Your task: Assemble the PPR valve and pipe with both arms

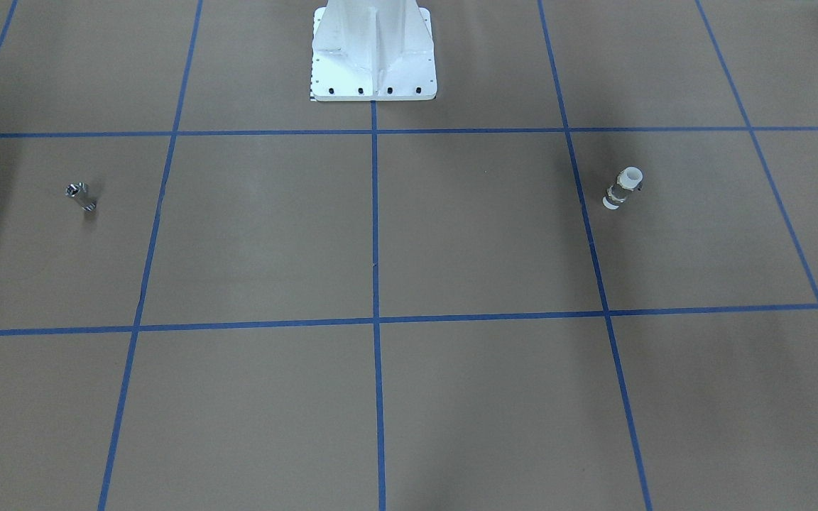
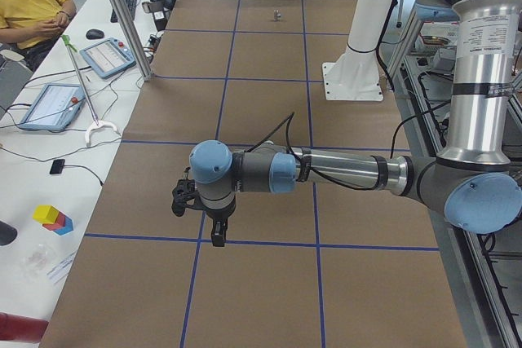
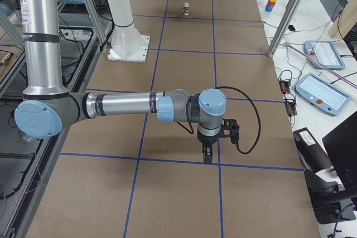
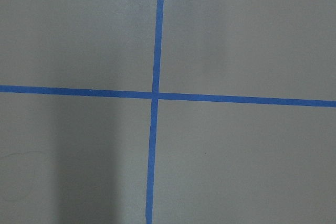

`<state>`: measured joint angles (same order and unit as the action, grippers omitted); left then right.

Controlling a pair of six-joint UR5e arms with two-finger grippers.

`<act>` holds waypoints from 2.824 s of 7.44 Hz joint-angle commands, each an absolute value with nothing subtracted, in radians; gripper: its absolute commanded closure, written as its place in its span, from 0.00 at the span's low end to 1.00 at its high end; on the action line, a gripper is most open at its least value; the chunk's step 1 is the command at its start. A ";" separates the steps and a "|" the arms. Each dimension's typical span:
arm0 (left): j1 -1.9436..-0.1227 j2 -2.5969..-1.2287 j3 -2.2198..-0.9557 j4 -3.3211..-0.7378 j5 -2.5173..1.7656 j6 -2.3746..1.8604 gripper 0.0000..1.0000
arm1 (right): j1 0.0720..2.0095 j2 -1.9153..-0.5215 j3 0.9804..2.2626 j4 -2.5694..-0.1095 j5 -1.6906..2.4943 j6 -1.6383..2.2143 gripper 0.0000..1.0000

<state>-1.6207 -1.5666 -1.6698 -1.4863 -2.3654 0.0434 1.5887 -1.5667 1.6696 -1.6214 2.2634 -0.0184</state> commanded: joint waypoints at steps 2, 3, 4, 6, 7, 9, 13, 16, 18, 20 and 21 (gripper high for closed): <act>-1.621 -1.568 -1.690 -1.486 -2.367 0.043 0.00 | 1.589 -1.608 1.666 -1.514 2.263 -0.020 0.00; -1.618 -1.575 -1.690 -1.488 -2.367 0.046 0.00 | 1.589 -1.608 1.673 -1.514 2.266 -0.018 0.00; -1.618 -1.581 -1.690 -1.493 -2.365 0.043 0.00 | 1.588 -1.602 1.675 -1.513 2.267 -0.015 0.00; -1.618 -1.597 -1.706 -1.508 -2.365 0.038 0.00 | 1.559 -1.559 1.674 -1.514 2.267 -0.006 0.00; -1.617 -1.601 -1.709 -1.506 -2.368 0.035 0.00 | 1.545 -1.548 1.675 -1.513 2.270 -0.006 0.01; -1.617 -1.592 -1.751 -1.538 -2.373 0.031 0.00 | 1.523 -1.548 1.672 -1.453 2.273 -0.006 0.14; -1.498 -1.597 -1.787 -1.574 -2.370 -0.027 0.00 | 1.493 -1.548 1.674 -1.454 2.329 0.003 0.00; -1.335 -1.568 -1.816 -1.797 -2.365 -0.390 0.00 | 1.456 -1.543 1.681 -1.448 2.325 0.087 0.00; -1.191 -1.488 -1.821 -2.077 -2.361 -0.646 0.00 | 1.450 -1.543 1.681 -1.448 2.326 0.089 0.00; -0.974 -1.462 -1.923 -2.105 -2.230 -0.866 0.00 | 1.450 -1.545 1.680 -1.448 2.327 0.087 0.00; -0.872 -1.460 -1.963 -2.103 -2.170 -0.968 0.00 | 1.450 -1.545 1.680 -1.448 2.327 0.087 0.00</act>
<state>-1.0063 -1.4718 -1.9065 -2.0918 -2.2495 -0.8307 1.4498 -1.5441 1.6804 -1.4481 2.3268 0.0879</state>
